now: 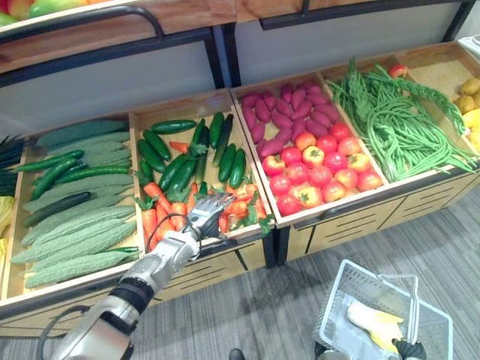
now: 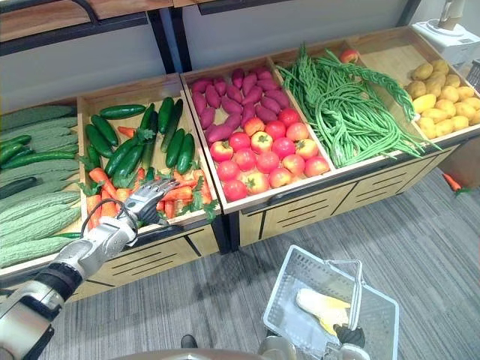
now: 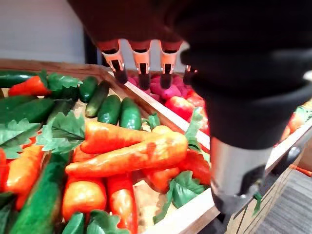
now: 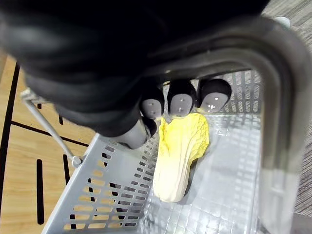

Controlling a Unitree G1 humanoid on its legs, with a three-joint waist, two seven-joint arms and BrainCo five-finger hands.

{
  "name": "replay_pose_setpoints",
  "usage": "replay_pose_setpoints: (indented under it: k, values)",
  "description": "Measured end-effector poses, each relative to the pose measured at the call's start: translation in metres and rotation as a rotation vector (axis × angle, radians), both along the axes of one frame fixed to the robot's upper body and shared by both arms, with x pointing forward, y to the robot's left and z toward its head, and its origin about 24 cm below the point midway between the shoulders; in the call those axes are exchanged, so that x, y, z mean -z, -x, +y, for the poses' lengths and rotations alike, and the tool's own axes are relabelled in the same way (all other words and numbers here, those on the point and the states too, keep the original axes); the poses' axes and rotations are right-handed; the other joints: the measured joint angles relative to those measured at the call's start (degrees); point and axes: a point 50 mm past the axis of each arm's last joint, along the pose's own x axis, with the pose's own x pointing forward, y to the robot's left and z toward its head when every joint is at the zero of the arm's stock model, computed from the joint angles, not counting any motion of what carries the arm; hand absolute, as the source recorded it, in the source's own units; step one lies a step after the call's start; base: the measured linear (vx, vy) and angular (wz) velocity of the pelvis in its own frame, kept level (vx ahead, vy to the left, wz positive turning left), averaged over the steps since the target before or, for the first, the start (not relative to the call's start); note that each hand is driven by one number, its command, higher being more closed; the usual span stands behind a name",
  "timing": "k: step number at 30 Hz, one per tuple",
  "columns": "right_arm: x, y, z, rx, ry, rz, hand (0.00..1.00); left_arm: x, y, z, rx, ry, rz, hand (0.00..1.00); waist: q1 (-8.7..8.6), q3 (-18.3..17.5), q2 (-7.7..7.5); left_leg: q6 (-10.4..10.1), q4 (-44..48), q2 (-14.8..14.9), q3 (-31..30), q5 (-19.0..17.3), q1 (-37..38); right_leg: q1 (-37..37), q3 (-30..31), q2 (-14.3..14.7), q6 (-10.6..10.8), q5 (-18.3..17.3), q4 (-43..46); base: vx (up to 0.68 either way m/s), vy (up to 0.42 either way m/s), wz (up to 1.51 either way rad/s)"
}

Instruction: Pick vegetable in the basket

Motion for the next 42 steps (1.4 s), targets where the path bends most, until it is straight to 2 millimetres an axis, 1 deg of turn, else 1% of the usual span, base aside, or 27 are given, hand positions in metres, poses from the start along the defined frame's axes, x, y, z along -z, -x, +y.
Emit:
replay_pose_setpoints:
  k: [2,5,10,12,15,17,22,25,27,28,30,31,34,38,40,42]
  values:
    - [0.0,0.002,-0.001,0.012,-0.001,0.001,1.0,-0.002,-0.003,0.002,-0.024,0.002,-0.007,0.0,0.01,0.0,0.01,0.0,0.0,0.0,0.0,0.0,0.0,0.0,0.0,0.0,0.0,0.0,-0.1,0.0,0.0,0.0]
    - [0.0,0.002,-0.002,0.031,-0.003,-0.001,1.0,-0.004,-0.013,0.008,-0.107,0.015,-0.013,0.0,0.13,0.0,0.04,0.0,0.0,-0.1,0.0,0.0,-0.1,0.0,-0.1,-0.1,0.0,0.0,-0.1,0.0,0.0,0.0]
    - [0.0,0.003,-0.003,0.043,-0.006,0.004,1.0,-0.002,-0.018,0.013,-0.172,0.026,0.004,0.0,0.1,0.2,0.2,-0.1,-0.1,-0.1,-0.1,0.0,-0.1,0.0,-0.1,0.0,0.0,0.0,-0.1,0.0,-0.006,0.0]
    - [0.0,0.0,-0.003,0.041,-0.007,-0.002,1.0,0.0,-0.018,0.014,-0.188,0.028,0.013,0.0,0.03,0.6,0.22,-0.1,-0.2,0.0,-0.1,-0.1,-0.1,-0.1,0.0,0.0,0.0,0.1,-0.1,0.0,0.0,0.0]
    - [-0.002,-0.007,-0.002,0.035,-0.007,-0.019,1.0,-0.003,-0.022,0.016,-0.199,0.025,0.006,0.0,0.24,1.4,0.2,-0.1,-0.2,0.2,0.8,-0.1,-0.8,-1.2,0.6,0.3,-0.2,0.4,-0.2,-0.03,-0.032,-0.12]
    - [-0.003,-0.016,-0.001,0.024,-0.008,-0.039,1.0,-0.004,-0.023,0.019,-0.211,0.022,0.009,0.0,0.11,2.1,0.33,-0.1,0.0,0.3,1.2,-0.1,-1.3,-2.1,1.4,0.6,-0.3,0.7,-0.3,0.0,-0.038,-0.18]
    - [-0.004,-0.017,-0.001,0.024,-0.008,-0.041,1.0,-0.012,-0.029,0.015,-0.2,0.03,-0.016,0.0,0.06,2.8,0.42,-0.2,0.0,0.7,1.4,-0.1,-1.7,-2.6,1.6,1.0,-0.3,0.7,-0.4,0.03,-0.046,-0.04]
    - [-0.005,-0.021,-0.001,0.023,-0.008,-0.05,1.0,-0.018,-0.033,0.014,-0.197,0.032,-0.032,0.0,0.05,3.5,0.36,-0.2,0.0,0.6,1.6,-0.1,-2.3,-3.3,1.7,0.9,-0.5,0.8,-0.4,0.0,-0.019,-0.02]
    - [-0.006,-0.026,-0.001,0.024,-0.01,-0.064,1.0,-0.014,-0.032,0.018,-0.218,0.031,-0.015,0.0,0.07,3.7,0.35,-0.2,0.0,0.6,2.5,-0.1,-3.0,-4.7,2.5,1.0,-0.5,0.9,-0.2,-0.01,-0.033,-0.15]
    - [-0.006,-0.028,0.0,0.022,-0.01,-0.069,1.0,-0.013,-0.032,0.02,-0.227,0.03,-0.011,1.0,0.06,3.8,0.35,-0.2,0.0,0.6,2.7,-0.1,-3.3,-5.2,2.8,1.0,-0.6,0.9,-0.1,-0.01,-0.029,-0.18]
    - [-0.008,-0.035,0.0,0.016,-0.011,-0.087,1.0,-0.013,-0.033,0.026,-0.258,0.035,-0.009,1.0,-0.06,5.2,0.3,-0.2,0.0,0.7,3.0,-0.1,-3.9,-6.2,3.3,1.1,-0.7,1.0,0.2,-0.02,-0.029,-0.11]
    - [-0.009,-0.036,0.0,0.016,-0.011,-0.089,1.0,-0.014,-0.033,0.028,-0.27,0.046,-0.015,1.0,-0.07,5.4,0.26,-0.2,0.0,0.7,3.1,-0.1,-4.3,-6.7,3.3,1.1,-0.7,1.0,0.3,-0.02,-0.044,-0.12]
    - [-0.01,-0.04,0.0,0.015,-0.007,-0.099,1.0,-0.026,-0.037,0.036,-0.32,0.095,-0.083,1.0,0.17,6.6,0.08,-0.3,0.0,0.9,3.9,-0.2,-4.7,-7.5,4.0,1.4,-0.9,1.2,0.3,0.01,-0.039,-0.11]
    - [-0.012,-0.046,0.0,-0.005,-0.001,-0.107,1.0,-0.042,-0.046,0.044,-0.368,0.146,-0.122,1.0,0.08,7.1,0.06,-0.5,0.0,1.0,4.4,-0.3,-5.2,-8.3,4.5,1.5,-0.9,1.2,0.4,0.02,-0.037,-0.07]
    - [-0.013,-0.048,0.0,-0.03,0.007,-0.105,1.0,-0.044,-0.046,0.048,-0.391,0.179,-0.129,1.0,0.16,7.2,-0.03,-0.6,0.0,1.1,4.7,-0.4,-5.4,-8.8,4.7,1.6,-0.9,1.2,0.6,0.02,-0.036,-0.07]
    - [-0.015,-0.053,-0.001,-0.045,0.016,-0.114,1.0,-0.04,-0.044,0.054,-0.421,0.182,-0.11,1.0,0.07,7.8,-0.04,-0.7,0.0,1.1,4.9,-0.5,-5.3,-9.1,5.1,1.6,-0.9,1.2,1.1,0.01,-0.036,-0.08]
